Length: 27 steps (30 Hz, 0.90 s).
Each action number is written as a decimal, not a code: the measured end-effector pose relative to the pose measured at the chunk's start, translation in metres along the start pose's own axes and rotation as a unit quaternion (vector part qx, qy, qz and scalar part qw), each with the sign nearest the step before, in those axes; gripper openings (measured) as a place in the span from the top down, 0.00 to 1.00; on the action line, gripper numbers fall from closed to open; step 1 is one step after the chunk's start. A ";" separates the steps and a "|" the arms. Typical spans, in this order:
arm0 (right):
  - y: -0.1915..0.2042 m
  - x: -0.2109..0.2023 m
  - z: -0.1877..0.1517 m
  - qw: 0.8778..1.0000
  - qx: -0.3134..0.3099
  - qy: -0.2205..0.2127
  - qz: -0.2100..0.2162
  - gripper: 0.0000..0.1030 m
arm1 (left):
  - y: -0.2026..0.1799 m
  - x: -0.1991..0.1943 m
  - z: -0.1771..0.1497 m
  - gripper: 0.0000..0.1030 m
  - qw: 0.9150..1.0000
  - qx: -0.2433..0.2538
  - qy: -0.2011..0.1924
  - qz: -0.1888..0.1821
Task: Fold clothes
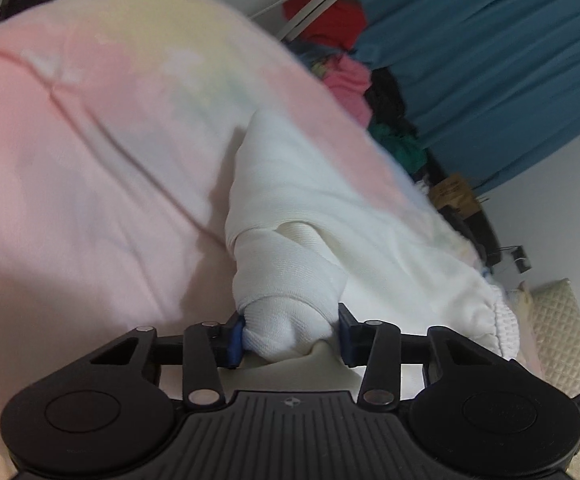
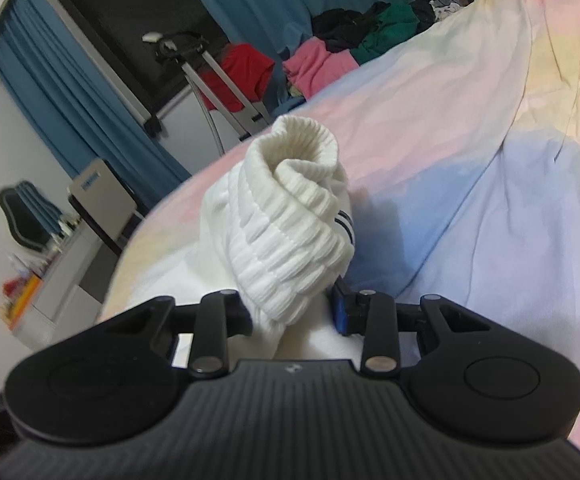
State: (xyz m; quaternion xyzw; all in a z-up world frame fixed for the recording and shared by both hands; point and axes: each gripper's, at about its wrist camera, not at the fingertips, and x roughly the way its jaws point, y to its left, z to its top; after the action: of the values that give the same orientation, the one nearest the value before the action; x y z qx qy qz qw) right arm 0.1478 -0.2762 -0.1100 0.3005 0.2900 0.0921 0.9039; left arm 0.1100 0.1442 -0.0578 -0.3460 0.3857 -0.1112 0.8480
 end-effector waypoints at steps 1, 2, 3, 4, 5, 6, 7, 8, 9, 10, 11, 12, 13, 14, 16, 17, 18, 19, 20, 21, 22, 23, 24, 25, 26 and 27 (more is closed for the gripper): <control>0.001 -0.005 0.003 1.000 0.004 -0.002 0.003 0.65 | -0.006 -0.005 0.000 0.58 1.000 -0.003 -0.003 -0.010; 0.000 -0.012 0.008 1.000 0.009 -0.005 0.005 0.65 | -0.012 -0.011 -0.001 0.58 1.000 -0.006 -0.006 -0.019; -0.001 -0.019 0.015 1.000 0.015 -0.009 0.008 0.65 | -0.021 -0.014 -0.001 0.59 1.000 -0.005 -0.008 -0.026; -0.002 -0.027 0.021 1.000 0.022 -0.013 0.010 0.65 | -0.033 -0.016 -0.001 0.59 0.999 -0.001 -0.010 -0.031; -0.004 -0.034 0.029 0.999 0.030 -0.019 0.013 0.65 | -0.045 -0.018 0.000 0.59 0.999 0.003 -0.011 -0.035; -0.007 -0.041 0.038 0.999 0.039 -0.025 0.015 0.65 | -0.058 -0.018 0.001 0.59 0.999 0.005 -0.013 -0.041; -0.010 -0.048 0.048 0.998 0.048 -0.032 0.016 0.65 | -0.072 -0.017 0.002 0.59 0.999 0.006 -0.016 -0.047; -0.015 -0.054 0.059 0.998 0.053 -0.037 0.014 0.65 | -0.086 -0.013 0.005 0.60 0.998 0.004 -0.016 -0.053; -0.020 -0.060 0.071 0.997 0.059 -0.043 0.011 0.65 | -0.102 -0.006 0.008 0.60 0.998 0.001 -0.015 -0.058; -0.025 -0.065 0.083 0.997 0.064 -0.048 0.009 0.65 | -0.118 0.003 0.011 0.60 0.998 0.003 -0.012 -0.061; -0.032 -0.070 0.097 0.996 0.068 -0.054 0.003 0.65 | -0.137 0.013 0.014 0.60 0.998 0.009 -0.009 -0.064; -0.041 -0.075 0.111 0.995 0.073 -0.064 -0.001 0.65 | -0.156 0.026 0.018 0.60 0.998 0.016 -0.006 -0.068; -0.051 -0.079 0.125 0.994 0.077 -0.074 -0.006 0.65 | -0.175 0.042 0.023 0.60 0.997 0.022 -0.002 -0.073; -0.061 -0.084 0.140 0.993 0.082 -0.084 -0.010 0.65 | -0.195 0.058 0.028 0.60 0.997 0.028 0.002 -0.078; -0.080 -0.093 0.168 0.990 0.092 -0.104 -0.019 0.65 | -0.232 0.095 0.037 0.60 0.995 0.034 0.005 -0.096; -0.092 -0.094 0.183 0.988 0.098 -0.113 -0.025 0.65 | -0.251 0.114 0.041 0.60 0.994 0.037 0.008 -0.103; -0.104 -0.096 0.197 0.987 0.103 -0.123 -0.030 0.65 | -0.268 0.133 0.044 0.60 0.993 0.040 0.012 -0.108; -0.117 -0.093 0.208 0.985 0.108 -0.129 -0.037 0.65 | -0.286 0.155 0.047 0.60 0.993 0.044 0.018 -0.111; -0.131 -0.090 0.218 0.983 0.112 -0.135 -0.044 0.65 | -0.303 0.177 0.049 0.60 0.992 0.048 0.024 -0.114; -0.144 -0.087 0.228 0.982 0.117 -0.141 -0.051 0.65 | -0.318 0.199 0.052 0.60 0.991 0.054 0.030 -0.117; -0.157 -0.084 0.239 0.980 0.122 -0.147 -0.057 0.65 | -0.331 0.222 0.055 0.60 0.990 0.061 0.036 -0.120; -0.170 -0.081 0.249 0.978 0.126 -0.153 -0.064 0.65 | -0.344 0.244 0.059 0.59 0.989 0.067 0.041 -0.124; -0.183 -0.078 0.259 0.976 0.131 -0.159 -0.071 0.65 | -0.354 0.266 0.061 0.59 0.989 0.071 0.044 -0.125; -0.194 -0.072 0.264 0.975 0.129 -0.161 -0.077 0.65 | -0.360 0.287 0.060 0.59 0.988 0.078 0.046 -0.124; -0.204 -0.065 0.265 0.975 0.126 -0.164 -0.084 0.65 | -0.365 0.309 0.060 0.59 0.988 0.088 0.050 -0.120; -0.215 -0.057 0.262 0.973 0.124 -0.172 -0.089 0.65 | -0.367 0.329 0.059 0.59 0.987 0.097 0.054 -0.116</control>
State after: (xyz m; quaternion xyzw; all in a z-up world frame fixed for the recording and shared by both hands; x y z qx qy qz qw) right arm 0.2517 -0.5966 -0.0410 0.3944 0.1652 -0.0789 0.9005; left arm 0.4048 -0.2467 0.0264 -0.2982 0.3751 -0.2643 0.8370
